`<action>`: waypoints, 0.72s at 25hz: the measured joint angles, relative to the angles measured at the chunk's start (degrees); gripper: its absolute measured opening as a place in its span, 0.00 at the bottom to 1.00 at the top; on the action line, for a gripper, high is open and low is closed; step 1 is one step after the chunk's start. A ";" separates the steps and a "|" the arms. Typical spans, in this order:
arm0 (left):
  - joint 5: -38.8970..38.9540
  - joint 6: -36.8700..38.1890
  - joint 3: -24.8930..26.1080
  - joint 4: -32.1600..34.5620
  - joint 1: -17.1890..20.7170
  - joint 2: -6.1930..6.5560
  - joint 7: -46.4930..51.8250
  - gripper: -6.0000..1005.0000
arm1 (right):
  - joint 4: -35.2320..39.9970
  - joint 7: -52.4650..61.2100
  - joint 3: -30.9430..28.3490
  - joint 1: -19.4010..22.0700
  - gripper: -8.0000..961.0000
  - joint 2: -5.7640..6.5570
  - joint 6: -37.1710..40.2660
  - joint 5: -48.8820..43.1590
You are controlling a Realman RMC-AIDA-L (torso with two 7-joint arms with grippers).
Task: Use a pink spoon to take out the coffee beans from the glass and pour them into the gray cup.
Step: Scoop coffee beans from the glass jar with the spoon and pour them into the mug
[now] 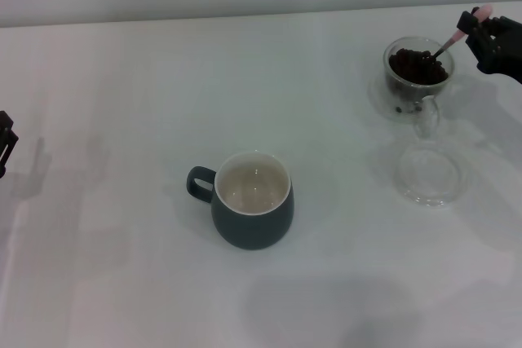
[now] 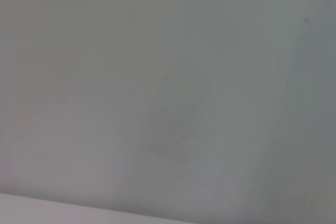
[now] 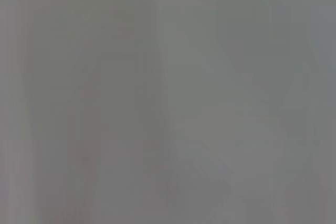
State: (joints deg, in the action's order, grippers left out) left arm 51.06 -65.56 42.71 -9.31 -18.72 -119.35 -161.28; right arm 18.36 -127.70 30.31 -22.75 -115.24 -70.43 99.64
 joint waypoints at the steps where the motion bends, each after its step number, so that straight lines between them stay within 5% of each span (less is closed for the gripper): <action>1: 0.00 0.00 0.00 0.00 0.00 0.00 0.00 0.80 | -0.41 0.58 -0.26 0.06 0.16 0.01 0.00 0.08; 18: 0.00 -0.62 0.00 0.00 -0.02 0.07 0.00 0.80 | -4.27 17.03 -0.65 1.34 0.16 0.15 3.59 6.62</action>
State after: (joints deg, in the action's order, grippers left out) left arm 51.06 -66.19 42.71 -9.32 -18.73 -119.28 -161.28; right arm 14.10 -110.68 29.66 -21.42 -115.09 -66.84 106.25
